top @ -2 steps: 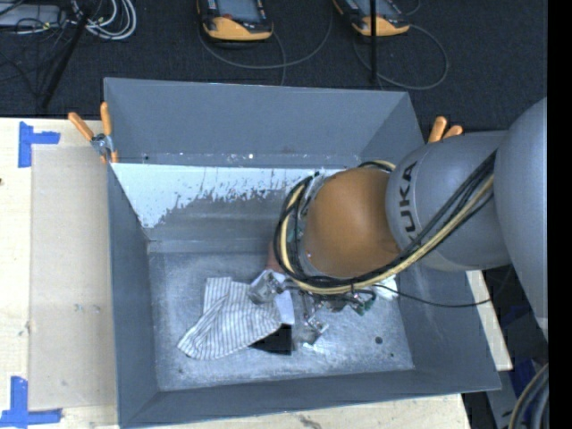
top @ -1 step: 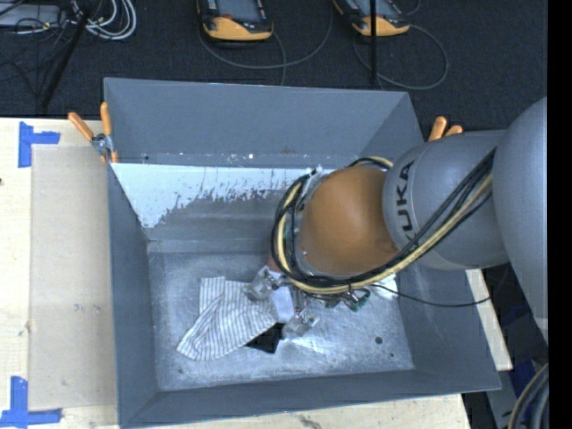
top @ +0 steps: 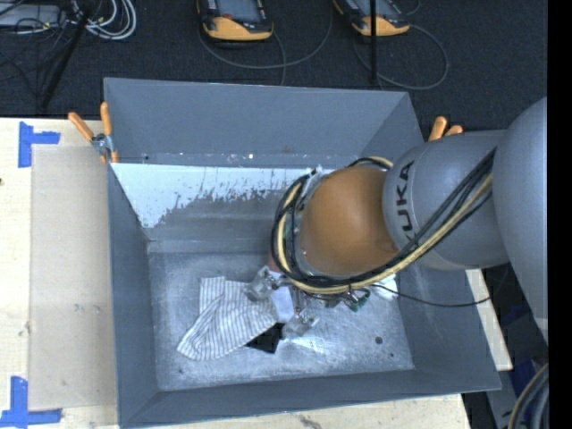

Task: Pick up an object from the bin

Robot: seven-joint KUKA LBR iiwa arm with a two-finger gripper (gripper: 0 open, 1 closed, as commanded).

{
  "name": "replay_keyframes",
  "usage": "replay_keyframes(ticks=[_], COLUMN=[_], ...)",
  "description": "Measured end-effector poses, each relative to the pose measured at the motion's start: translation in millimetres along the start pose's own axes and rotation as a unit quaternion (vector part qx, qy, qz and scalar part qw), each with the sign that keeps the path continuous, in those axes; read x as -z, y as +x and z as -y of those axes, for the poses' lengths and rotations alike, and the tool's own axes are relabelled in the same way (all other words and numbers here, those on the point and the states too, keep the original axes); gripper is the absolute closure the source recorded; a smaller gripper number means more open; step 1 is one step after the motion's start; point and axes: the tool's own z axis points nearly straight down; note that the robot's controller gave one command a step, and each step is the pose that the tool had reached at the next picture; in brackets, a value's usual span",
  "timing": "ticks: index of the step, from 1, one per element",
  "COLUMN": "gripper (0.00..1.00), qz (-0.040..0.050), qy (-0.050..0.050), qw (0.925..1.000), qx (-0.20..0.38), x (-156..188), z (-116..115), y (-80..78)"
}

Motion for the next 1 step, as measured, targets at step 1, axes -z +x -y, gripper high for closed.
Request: replay_keyframes(ticks=[1], gripper=[1.00], qz=[-0.0195], qy=[-0.009], qw=[0.9997], qx=[0.015], x=[127.7], z=[-11.8], y=[-13.6])
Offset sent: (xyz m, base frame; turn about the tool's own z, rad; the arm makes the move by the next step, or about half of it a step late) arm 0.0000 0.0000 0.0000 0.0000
